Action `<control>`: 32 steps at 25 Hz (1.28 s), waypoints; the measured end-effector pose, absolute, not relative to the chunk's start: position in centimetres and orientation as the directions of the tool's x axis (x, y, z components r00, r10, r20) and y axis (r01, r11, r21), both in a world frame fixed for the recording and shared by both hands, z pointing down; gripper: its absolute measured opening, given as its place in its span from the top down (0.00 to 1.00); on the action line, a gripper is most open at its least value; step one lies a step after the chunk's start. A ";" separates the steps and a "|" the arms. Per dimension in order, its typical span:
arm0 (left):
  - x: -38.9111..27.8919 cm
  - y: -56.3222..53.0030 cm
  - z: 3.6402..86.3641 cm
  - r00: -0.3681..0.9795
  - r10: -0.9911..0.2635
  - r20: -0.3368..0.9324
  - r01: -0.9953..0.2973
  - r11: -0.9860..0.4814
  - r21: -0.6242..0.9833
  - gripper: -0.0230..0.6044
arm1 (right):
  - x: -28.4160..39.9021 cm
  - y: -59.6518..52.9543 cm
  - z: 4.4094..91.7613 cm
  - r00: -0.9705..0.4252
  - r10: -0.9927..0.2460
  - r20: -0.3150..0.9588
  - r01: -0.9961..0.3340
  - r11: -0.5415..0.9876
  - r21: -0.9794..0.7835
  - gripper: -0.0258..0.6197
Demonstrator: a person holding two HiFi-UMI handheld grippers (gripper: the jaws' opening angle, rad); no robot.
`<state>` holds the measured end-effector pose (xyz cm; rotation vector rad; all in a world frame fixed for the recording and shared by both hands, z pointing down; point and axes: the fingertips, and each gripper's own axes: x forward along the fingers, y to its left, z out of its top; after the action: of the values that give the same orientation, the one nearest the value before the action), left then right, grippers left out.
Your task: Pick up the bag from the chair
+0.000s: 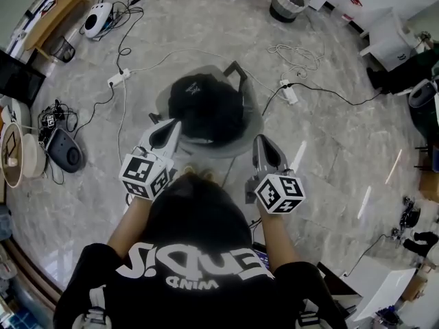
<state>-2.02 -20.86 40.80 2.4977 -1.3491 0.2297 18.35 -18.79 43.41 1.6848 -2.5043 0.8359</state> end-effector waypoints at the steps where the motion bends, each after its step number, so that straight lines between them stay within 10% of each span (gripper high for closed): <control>1: -2.0 -21.3 41.0 0.555 -0.784 0.280 -0.832 -0.525 0.180 0.96 | 18.3 -19.1 43.5 -0.415 -0.859 0.298 -0.866 0.273 -0.419 0.96; 10: -2.0 -24.1 43.0 0.616 -0.721 0.318 -0.787 -0.581 0.207 0.79 | 17.7 -21.1 44.4 -0.400 -0.855 0.329 -0.881 0.261 -0.394 0.89; 25: -0.9 -26.8 48.2 0.669 -0.624 0.404 -0.739 -0.618 0.269 0.23 | 14.8 -24.7 48.0 -0.546 -0.748 0.378 -0.830 0.422 -0.365 0.42; 32: 0.7 -27.6 52.1 0.683 -0.573 0.453 -0.719 -0.635 0.281 0.17 | 14.4 -26.0 51.9 -0.544 -0.723 0.425 -0.833 0.408 -0.374 0.38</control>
<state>0.75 -27.64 52.07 2.4541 -1.0021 0.4500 14.41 -25.98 51.91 1.3821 -2.4652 0.8267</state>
